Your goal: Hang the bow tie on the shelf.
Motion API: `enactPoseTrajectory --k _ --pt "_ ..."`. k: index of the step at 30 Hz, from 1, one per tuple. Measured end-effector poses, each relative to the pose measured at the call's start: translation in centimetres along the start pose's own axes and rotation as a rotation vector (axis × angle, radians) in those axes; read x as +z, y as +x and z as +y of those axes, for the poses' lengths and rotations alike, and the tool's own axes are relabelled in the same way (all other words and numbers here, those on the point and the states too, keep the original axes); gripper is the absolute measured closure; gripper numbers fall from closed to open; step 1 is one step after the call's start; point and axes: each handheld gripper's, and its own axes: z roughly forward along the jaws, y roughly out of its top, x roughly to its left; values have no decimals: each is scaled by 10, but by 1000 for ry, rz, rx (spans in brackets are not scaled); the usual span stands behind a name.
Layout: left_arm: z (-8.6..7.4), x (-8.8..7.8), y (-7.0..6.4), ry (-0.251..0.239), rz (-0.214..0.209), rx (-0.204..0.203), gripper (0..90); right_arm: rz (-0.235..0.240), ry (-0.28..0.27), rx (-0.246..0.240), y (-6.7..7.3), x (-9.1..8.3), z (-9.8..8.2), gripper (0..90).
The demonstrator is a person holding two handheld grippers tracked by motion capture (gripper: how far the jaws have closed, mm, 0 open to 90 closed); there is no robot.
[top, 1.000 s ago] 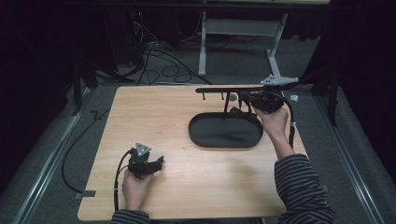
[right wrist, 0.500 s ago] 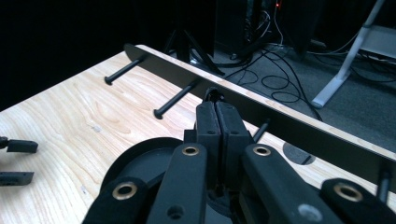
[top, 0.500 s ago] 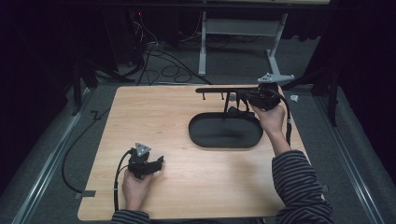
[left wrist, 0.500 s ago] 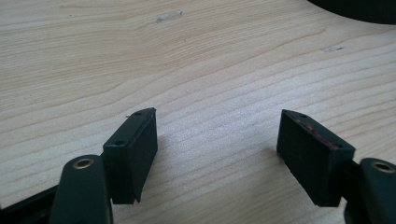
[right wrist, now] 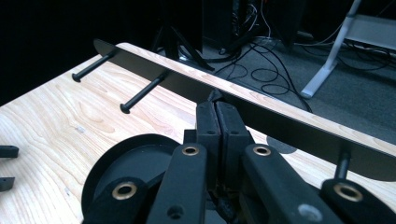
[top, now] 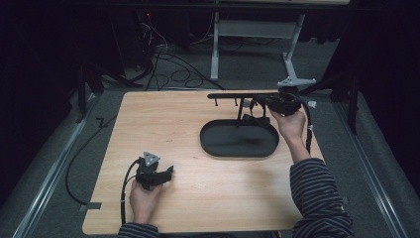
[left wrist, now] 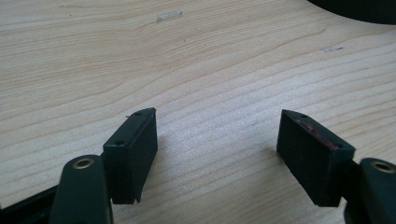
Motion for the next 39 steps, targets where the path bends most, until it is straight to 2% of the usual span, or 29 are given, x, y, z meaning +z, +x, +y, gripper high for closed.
enactPoseTrajectory --k 3,14,19,33,39 --pt "0 0 0 0 0 0 296 -14 17 2 -1 3 -1 900" --pt "0 0 0 0 -1 -1 295 -48 23 18 -4 9 -3 875" --pt "0 0 0 -2 -1 -1 294 -63 6 31 -5 2 -4 827" --pt "0 0 0 2 2 4 293 -80 -30 8 -1 -17 -7 825" --pt "0 0 -1 -1 4 5 293 -89 -29 6 1 -25 -11 821"
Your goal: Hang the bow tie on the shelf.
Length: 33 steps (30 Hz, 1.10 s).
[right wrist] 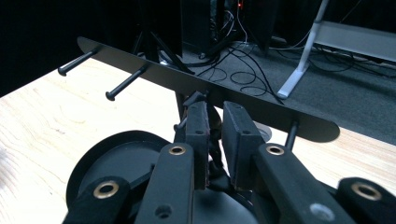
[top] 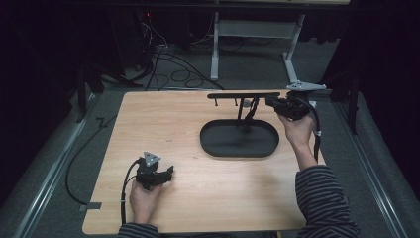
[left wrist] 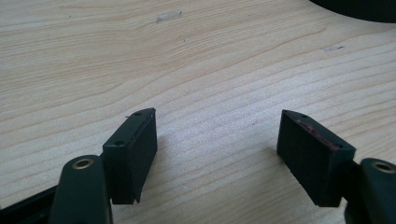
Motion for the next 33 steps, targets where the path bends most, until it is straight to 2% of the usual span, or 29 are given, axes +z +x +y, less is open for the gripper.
enactPoseTrajectory --k 15,21,22,28,33 --pt "0 0 0 3 3 3 297 -2 -25 2 1 -15 -16 779" --pt "0 0 0 3 3 3 298 16 -33 19 1 -22 -21 749" --pt "0 0 0 3 3 3 298 21 -49 17 2 -26 -21 738" --pt "0 0 0 0 1 0 299 12 -39 -2 6 -31 -23 733" --pt "0 0 0 1 0 -1 297 7 -41 9 6 -34 -28 730"
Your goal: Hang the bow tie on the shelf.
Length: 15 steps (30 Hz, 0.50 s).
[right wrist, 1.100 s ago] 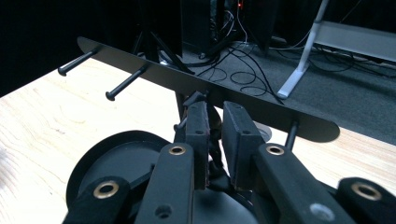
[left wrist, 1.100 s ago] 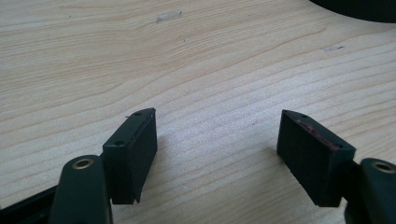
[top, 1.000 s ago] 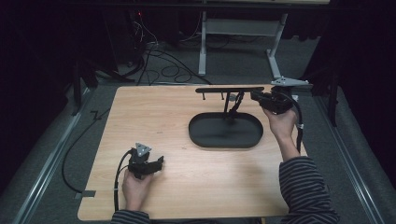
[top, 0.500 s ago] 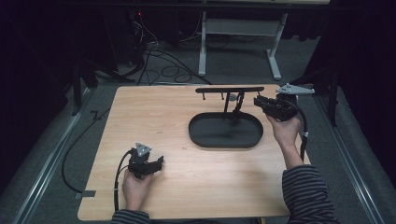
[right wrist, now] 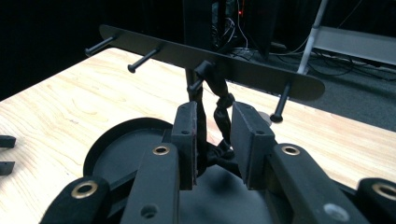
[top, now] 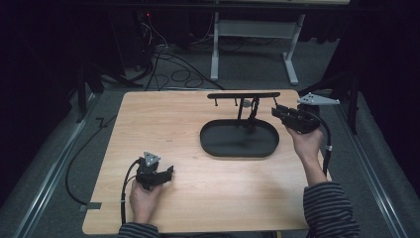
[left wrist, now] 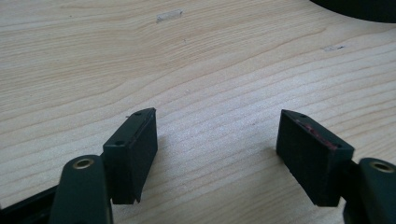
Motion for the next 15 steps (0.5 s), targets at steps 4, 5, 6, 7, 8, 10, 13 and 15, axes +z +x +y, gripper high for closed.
enactPoseTrajectory --k 4,5,6,7,8,10,13,15 --pt "0 0 0 -1 0 0 297 -7 2 6 -1 -3 -4 721" --pt "0 0 0 0 1 1 297 -7 0 4 -1 -4 -5 719" --pt "0 0 0 0 1 2 298 -12 -5 4 -1 -6 -6 716" --pt "0 0 0 0 2 2 298 -13 -7 8 0 -7 -6 715" --pt "0 0 0 0 2 2 297 -18 -8 5 0 -9 -7 713" --pt "0 0 0 0 3 3 296 -20 -16 4 0 -11 -9 709" --pt "0 0 0 0 2 2 297 -31 -15 7 0 -14 -12 703" --pt "0 0 0 0 2 2 296 -30 -17 4 -1 -16 -15 698"
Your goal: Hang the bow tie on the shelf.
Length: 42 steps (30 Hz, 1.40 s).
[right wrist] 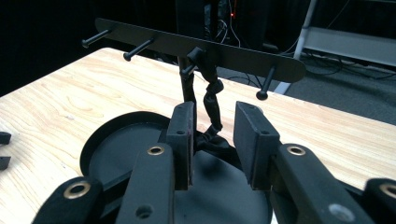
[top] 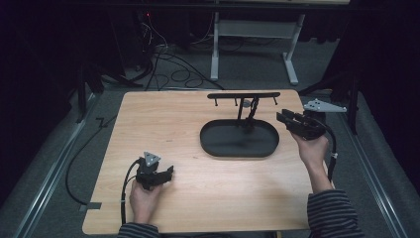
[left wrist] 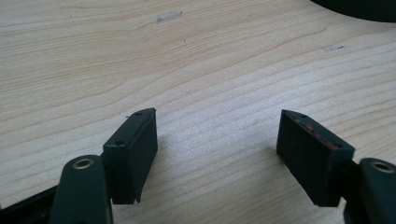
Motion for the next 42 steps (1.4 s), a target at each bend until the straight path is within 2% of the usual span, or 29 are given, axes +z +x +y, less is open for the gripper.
enactPoseTrajectory --k 16,28,42 --pt "0 0 0 1 2 1 295 41 -15 29 1 -15 -19 683" --pt "0 0 0 2 2 2 299 44 8 29 4 -24 -34 661" --pt "0 0 0 2 1 2 298 29 8 27 9 -38 -47 646"
